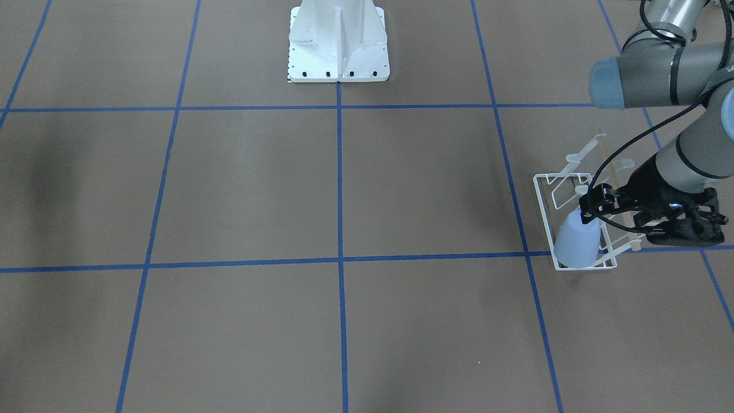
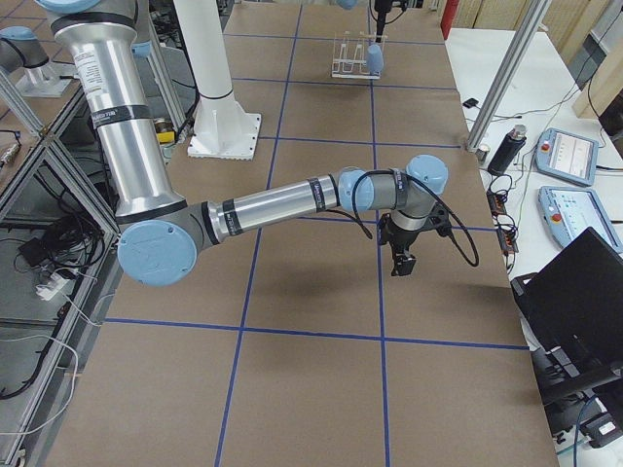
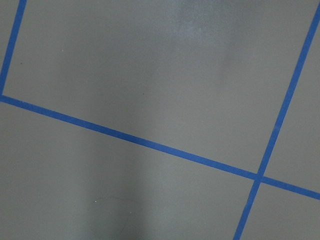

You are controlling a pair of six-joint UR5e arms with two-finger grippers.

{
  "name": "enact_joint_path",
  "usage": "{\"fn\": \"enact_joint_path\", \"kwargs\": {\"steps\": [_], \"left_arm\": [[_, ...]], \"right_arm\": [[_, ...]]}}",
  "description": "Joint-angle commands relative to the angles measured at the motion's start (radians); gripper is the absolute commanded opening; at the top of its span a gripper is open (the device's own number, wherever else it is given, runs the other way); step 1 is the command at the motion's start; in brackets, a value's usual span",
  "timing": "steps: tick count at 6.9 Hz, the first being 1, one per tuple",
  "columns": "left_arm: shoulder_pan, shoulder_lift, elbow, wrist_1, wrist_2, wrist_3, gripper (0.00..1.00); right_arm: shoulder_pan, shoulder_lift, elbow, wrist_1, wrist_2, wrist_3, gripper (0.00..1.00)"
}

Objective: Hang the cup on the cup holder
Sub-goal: 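Lower the cup onto a rack peg with the left gripper, then open the left gripper and withdraw it away from the rack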

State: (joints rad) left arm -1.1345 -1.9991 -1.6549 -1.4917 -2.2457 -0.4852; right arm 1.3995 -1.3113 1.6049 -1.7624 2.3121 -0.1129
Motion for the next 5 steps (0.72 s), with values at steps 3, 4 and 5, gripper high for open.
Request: {"fn": "enact_joint_path", "kwargs": {"steps": [3, 4, 5], "left_arm": [[-0.123, 0.058, -0.043, -0.009, 0.0, 0.028, 0.99], [-0.205, 0.131, -0.037, -0.012, -0.006, 0.221, 0.99], [-0.282, 0.229, -0.033, -0.009, -0.082, 0.53, 0.99]], "right_arm": [[0.033, -0.078, 0.0, 0.096, -0.005, 0.011, 1.0], [0.058, -0.112, -0.002, 0.096, -0.003, 0.012, 1.0], [0.085, -0.134, -0.002, 0.095, 0.0, 0.007, 1.0]]}}
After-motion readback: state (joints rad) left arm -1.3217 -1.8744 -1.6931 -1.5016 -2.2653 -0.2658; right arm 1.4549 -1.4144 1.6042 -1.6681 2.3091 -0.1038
